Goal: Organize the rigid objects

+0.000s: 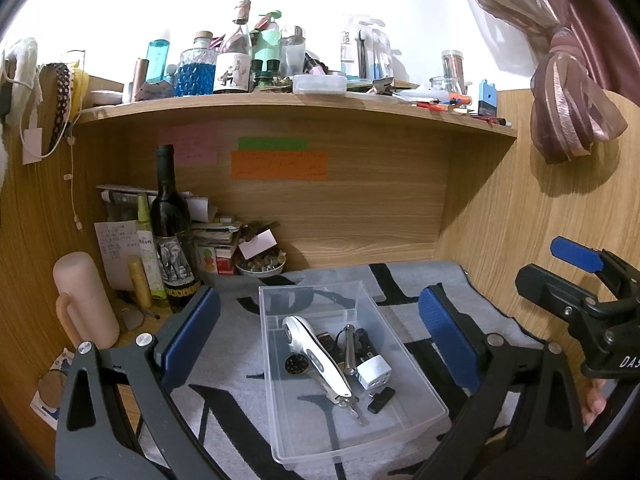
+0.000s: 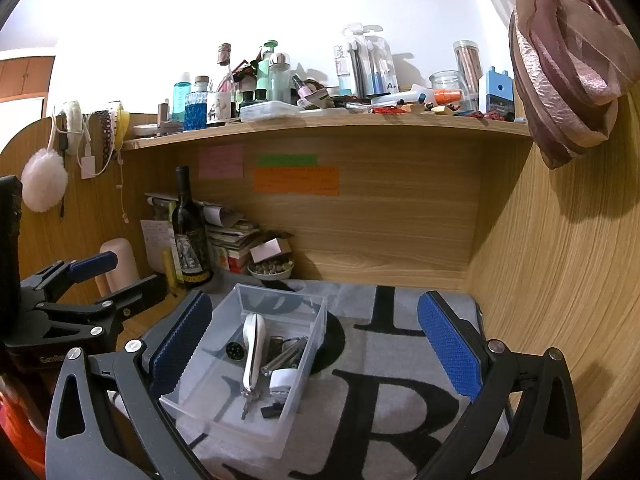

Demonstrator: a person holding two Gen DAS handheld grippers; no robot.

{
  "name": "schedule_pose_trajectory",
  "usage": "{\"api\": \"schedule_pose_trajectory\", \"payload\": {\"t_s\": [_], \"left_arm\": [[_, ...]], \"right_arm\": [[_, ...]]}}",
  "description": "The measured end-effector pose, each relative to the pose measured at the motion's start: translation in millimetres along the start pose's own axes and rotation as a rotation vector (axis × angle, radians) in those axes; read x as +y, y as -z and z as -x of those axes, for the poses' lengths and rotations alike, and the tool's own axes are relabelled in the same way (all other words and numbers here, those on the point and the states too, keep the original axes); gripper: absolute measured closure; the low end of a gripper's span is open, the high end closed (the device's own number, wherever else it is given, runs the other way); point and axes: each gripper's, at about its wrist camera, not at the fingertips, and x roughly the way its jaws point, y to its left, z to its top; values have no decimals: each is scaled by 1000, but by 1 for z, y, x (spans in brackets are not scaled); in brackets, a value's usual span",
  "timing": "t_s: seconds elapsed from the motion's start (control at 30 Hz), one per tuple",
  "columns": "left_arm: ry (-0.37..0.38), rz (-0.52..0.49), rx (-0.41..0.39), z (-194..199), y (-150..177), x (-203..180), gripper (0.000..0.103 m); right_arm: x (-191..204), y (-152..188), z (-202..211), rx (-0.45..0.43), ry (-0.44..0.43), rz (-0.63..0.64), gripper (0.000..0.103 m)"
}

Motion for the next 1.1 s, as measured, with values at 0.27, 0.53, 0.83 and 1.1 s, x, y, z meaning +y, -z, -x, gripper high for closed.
{"api": "schedule_pose_trajectory", "payload": {"t_s": [0.27, 0.53, 0.83, 1.1], "left_arm": [[1, 4, 2, -2, 0, 3, 2], [6, -2, 2, -4, 1, 0, 2], [22, -1, 11, -5, 2, -2, 2], [37, 2, 22, -7, 2, -3, 2]], "right_arm": [[-1, 0, 0, 1, -2, 1, 0], [-2, 0, -1, 2, -1, -2, 0], [-3, -1, -2, -1, 21, -11, 0], [-2, -2, -2, -1, 27, -9, 0]]}}
